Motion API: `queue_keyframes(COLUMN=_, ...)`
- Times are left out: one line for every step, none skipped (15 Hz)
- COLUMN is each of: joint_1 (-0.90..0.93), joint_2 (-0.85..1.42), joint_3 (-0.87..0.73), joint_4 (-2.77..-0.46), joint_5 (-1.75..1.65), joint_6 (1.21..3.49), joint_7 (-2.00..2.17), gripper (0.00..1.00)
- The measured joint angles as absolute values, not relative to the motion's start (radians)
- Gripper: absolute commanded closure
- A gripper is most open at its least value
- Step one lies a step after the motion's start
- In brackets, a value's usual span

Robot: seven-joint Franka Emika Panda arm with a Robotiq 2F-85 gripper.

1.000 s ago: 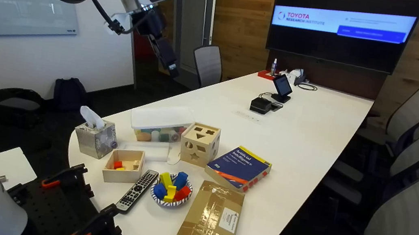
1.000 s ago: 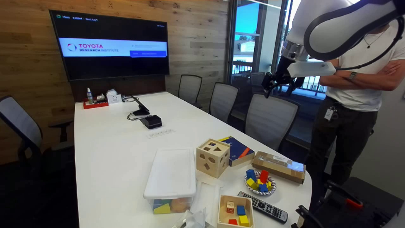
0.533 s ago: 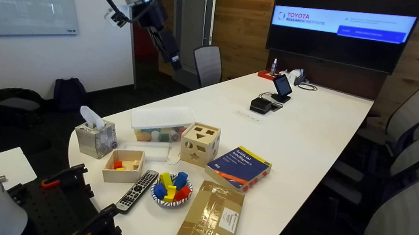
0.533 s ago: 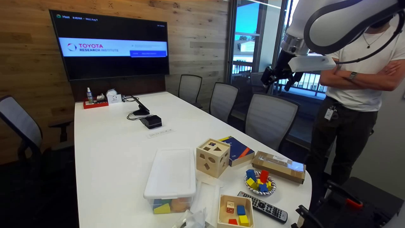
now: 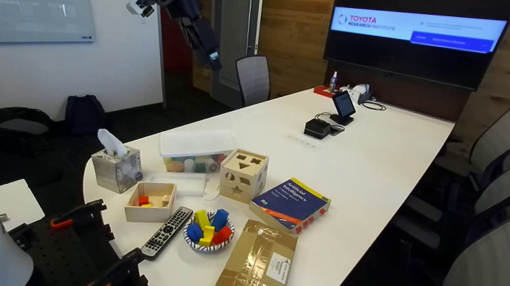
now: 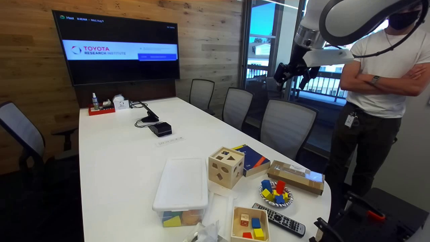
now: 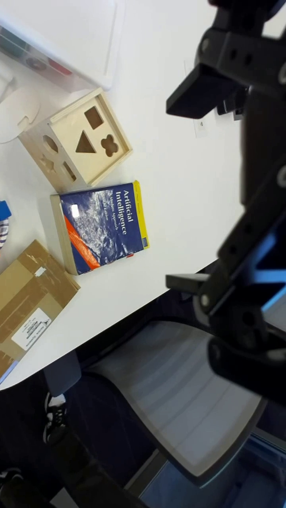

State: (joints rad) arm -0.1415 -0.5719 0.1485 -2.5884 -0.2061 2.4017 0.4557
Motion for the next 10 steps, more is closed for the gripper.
queue_keyframes(joint_1=-0.137, joint_2=-0.572, joint_3=0.149, joint_4=-2.572, joint_5=-0.206, joint_6=2.389, joint_7=0.456, gripper=0.0)
queue_keyframes(joint_1=-0.133, joint_2=-0.572, joint_3=0.15, joint_4=-2.56, joint_5=-0.206, joint_6=2.375, joint_7=0.456, gripper=0.0)
queue_keyframes(joint_1=-0.13, joint_2=-0.572, joint_3=0.152, joint_4=-2.553, joint_5=-0.207, joint_6=2.364, joint_7=0.456, gripper=0.0)
queue_keyframes(joint_1=-0.13, joint_2=-0.571, joint_3=0.155, joint_4=-2.552, joint_5=-0.208, joint_6=2.356, joint_7=0.456, gripper=0.0)
queue_keyframes(joint_1=-0.13, joint_2=-0.568, joint_3=0.16, joint_4=-2.552, joint_5=-0.211, joint_6=2.347, joint_7=0.456, gripper=0.0)
queue_keyframes(joint_1=-0.131, joint_2=-0.562, joint_3=0.164, joint_4=-2.553, joint_5=-0.215, joint_6=2.338, joint_7=0.456, gripper=0.0)
queue_keyframes(joint_1=-0.132, joint_2=-0.555, joint_3=0.169, joint_4=-2.554, joint_5=-0.219, joint_6=2.33, joint_7=0.456, gripper=0.0)
queue_keyframes(joint_1=-0.134, joint_2=-0.545, joint_3=0.174, joint_4=-2.557, joint_5=-0.225, joint_6=2.325, joint_7=0.456, gripper=0.0)
queue_keyframes(joint_1=-0.135, joint_2=-0.533, joint_3=0.177, joint_4=-2.559, joint_5=-0.234, joint_6=2.322, joint_7=0.457, gripper=0.0)
queue_keyframes(joint_1=-0.136, joint_2=-0.518, joint_3=0.178, joint_4=-2.561, joint_5=-0.245, joint_6=2.319, joint_7=0.459, gripper=0.0)
